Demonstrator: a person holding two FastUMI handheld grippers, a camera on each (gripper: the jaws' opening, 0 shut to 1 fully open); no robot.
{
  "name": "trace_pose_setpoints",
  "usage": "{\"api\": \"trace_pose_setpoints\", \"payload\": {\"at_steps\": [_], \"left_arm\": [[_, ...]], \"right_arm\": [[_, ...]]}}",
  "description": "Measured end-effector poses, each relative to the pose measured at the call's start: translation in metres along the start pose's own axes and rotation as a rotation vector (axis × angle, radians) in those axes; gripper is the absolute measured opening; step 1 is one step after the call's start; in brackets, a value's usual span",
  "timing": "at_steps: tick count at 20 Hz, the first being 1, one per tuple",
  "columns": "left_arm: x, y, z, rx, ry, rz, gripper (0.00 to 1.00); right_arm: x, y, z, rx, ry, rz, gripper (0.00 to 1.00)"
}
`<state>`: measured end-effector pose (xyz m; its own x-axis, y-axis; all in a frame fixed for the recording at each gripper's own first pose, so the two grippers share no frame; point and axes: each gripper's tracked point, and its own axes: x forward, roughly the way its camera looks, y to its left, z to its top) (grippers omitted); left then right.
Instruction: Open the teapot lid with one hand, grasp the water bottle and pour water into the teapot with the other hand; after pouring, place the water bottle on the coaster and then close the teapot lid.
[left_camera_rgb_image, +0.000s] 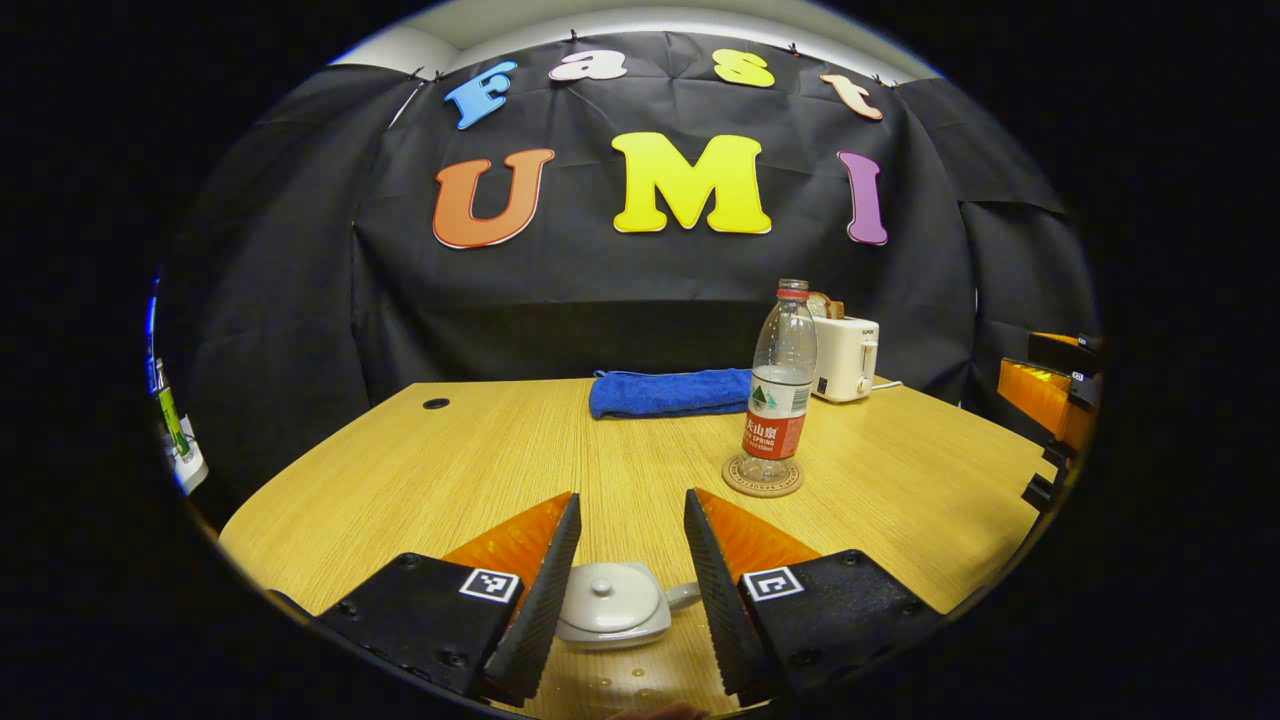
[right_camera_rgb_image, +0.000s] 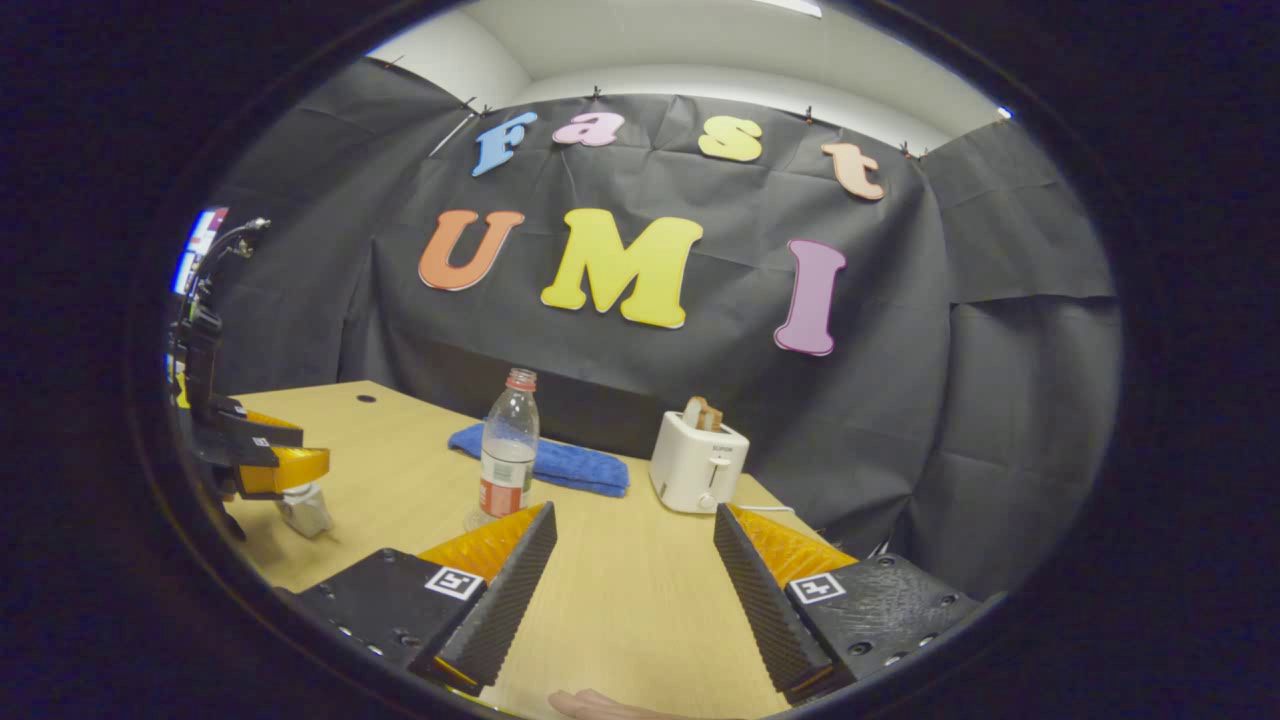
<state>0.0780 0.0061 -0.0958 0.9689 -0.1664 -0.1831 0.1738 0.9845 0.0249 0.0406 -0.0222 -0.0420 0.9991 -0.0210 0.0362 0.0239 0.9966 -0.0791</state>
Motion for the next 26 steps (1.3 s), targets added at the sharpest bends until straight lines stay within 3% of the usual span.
{"api": "trace_pose_setpoints", "payload": {"at_steps": [5,7,8,9,11,12,14,19,20,21,22,23,26], "left_arm": [[-0.033,0.009,0.034,0.003,-0.035,0.051,0.67],[-0.051,0.011,0.053,-0.001,-0.067,0.06,0.67],[-0.06,0.015,0.059,-0.006,-0.084,0.073,0.71],[-0.067,0.02,0.065,-0.012,-0.098,0.096,0.82],[-0.08,0.025,0.074,-0.025,-0.108,0.127,0.83],[-0.085,0.026,0.075,-0.03,-0.102,0.138,0.84],[-0.094,0.03,0.076,-0.033,-0.09,0.16,0.98],[-0.106,0.041,0.07,-0.041,-0.033,0.204,1.0],[-0.11,0.046,0.068,-0.049,-0.017,0.219,0.99],[-0.114,0.048,0.072,-0.053,-0.024,0.227,0.99],[-0.117,0.048,0.078,-0.056,-0.045,0.23,1.0],[-0.12,0.048,0.083,-0.063,-0.059,0.23,1.0],[-0.128,0.044,0.093,-0.077,-0.108,0.215,1.0]], "right_arm": [[-0.02,-0.017,0.022,0.028,-0.026,-0.022,0.99],[-0.027,-0.022,0.028,0.049,-0.031,-0.032,0.95],[-0.032,-0.023,0.031,0.067,-0.031,-0.029,0.95],[-0.036,-0.021,0.033,0.087,-0.031,-0.018,0.99],[-0.043,-0.019,0.038,0.113,-0.029,0.002,0.92],[-0.047,-0.019,0.039,0.116,-0.028,0.007,0.95],[-0.054,-0.022,0.045,0.109,-0.036,-0.001,0.98],[-0.074,-0.031,0.049,0.083,-0.043,-0.036,0.92],[-0.077,-0.032,0.049,0.084,-0.045,-0.032,0.98],[-0.077,-0.033,0.048,0.087,-0.039,-0.034,0.95],[-0.077,-0.034,0.048,0.089,-0.038,-0.034,0.98],[-0.078,-0.035,0.049,0.089,-0.043,-0.035,0.92],[-0.074,-0.035,0.044,0.097,-0.026,-0.034,0.95]]}}
